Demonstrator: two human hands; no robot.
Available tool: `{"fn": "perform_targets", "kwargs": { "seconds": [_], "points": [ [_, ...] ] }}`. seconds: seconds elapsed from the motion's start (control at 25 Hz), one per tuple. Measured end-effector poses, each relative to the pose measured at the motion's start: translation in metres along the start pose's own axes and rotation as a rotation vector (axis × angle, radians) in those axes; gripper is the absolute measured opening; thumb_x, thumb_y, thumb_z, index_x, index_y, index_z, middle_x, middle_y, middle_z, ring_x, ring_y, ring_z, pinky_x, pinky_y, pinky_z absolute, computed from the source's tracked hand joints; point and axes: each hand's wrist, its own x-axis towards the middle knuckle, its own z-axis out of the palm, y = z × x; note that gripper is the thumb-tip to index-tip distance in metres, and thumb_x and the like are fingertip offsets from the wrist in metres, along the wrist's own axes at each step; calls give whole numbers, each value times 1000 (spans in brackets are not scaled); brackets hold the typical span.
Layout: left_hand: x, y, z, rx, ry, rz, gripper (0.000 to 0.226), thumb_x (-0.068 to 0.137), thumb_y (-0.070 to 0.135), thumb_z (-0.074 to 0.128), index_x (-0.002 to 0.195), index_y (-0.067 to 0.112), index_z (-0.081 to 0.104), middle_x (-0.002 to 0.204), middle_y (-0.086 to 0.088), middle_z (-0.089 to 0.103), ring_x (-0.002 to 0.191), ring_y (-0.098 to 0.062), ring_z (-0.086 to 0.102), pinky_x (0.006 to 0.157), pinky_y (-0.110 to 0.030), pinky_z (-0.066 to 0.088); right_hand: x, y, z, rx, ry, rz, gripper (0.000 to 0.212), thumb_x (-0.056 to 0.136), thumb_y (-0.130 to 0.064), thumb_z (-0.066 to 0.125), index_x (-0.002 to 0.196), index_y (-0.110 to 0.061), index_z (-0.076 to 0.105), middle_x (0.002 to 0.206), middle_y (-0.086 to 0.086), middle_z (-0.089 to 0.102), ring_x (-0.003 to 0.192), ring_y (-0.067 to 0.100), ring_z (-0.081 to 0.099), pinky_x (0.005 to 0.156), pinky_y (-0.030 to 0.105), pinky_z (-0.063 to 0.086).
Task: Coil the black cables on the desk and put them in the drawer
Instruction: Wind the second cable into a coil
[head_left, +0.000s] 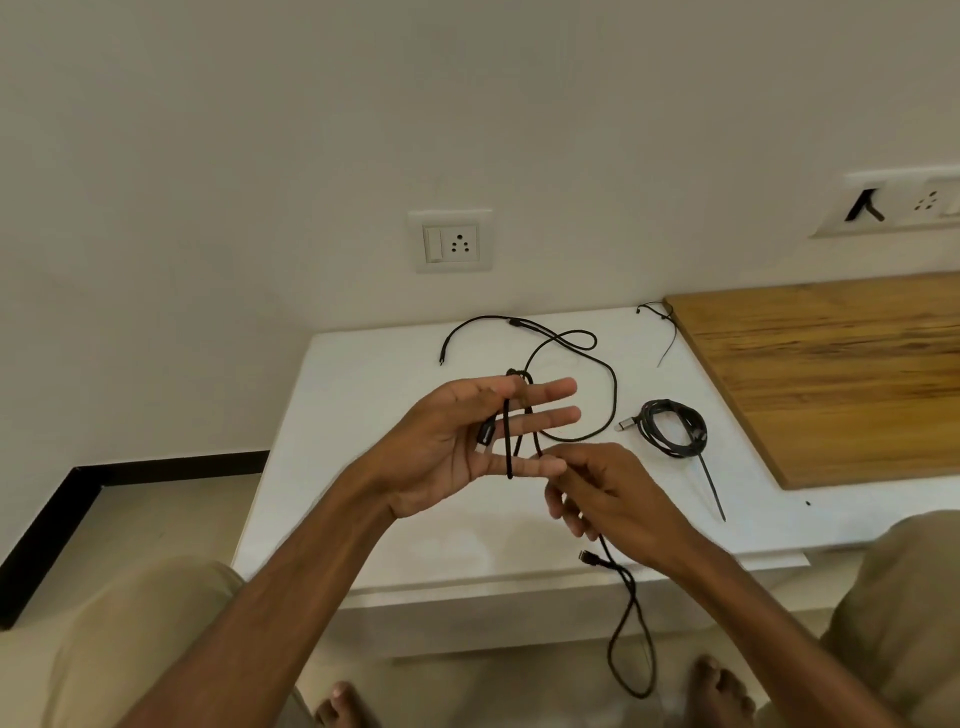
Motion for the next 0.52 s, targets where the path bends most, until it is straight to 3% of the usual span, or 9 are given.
{"fn": "perform_targets", "kwargs": {
  "seconds": [0.08, 0.24, 0.4, 0.52],
  "points": [
    [2, -3, -4, 59, 57, 18, 19, 110, 15, 34, 113, 1, 48, 147, -18, 54, 138, -36, 50, 107, -75, 35, -2, -3, 5, 80, -97, 56, 27, 107, -30, 48, 106, -20, 74, 69, 8, 70, 54, 22, 60, 54, 33, 52],
    [7, -9, -8, 130, 196, 45, 27, 111, 18, 35, 104, 7, 58, 144, -11, 59, 136, -28, 54, 106, -68, 42, -5, -9, 5, 211, -260, 91, 27, 107, -15, 47, 109, -7, 74, 65, 15, 67, 58, 27, 62, 63, 39, 53],
    [10, -18, -19, 283, 291, -5, 26, 110, 22, 37, 106, 8, 59, 139, 0, 64, 135, -18, 55, 111, -64, 39, -9, -20, 4, 279, -427, 55, 28, 108, -13, 46, 117, -4, 71, 64, 16, 61, 59, 26, 61, 71, 49, 56],
    [10, -24, -16, 532, 284, -85, 32, 111, 28, 35, 111, 12, 64, 133, 11, 67, 133, -7, 54, 113, -54, 36, -12, -28, 0, 272, -461, 34, 27, 105, -14, 49, 121, -8, 70, 64, 14, 54, 53, 22, 50, 61, 42, 54]
  ]
}}
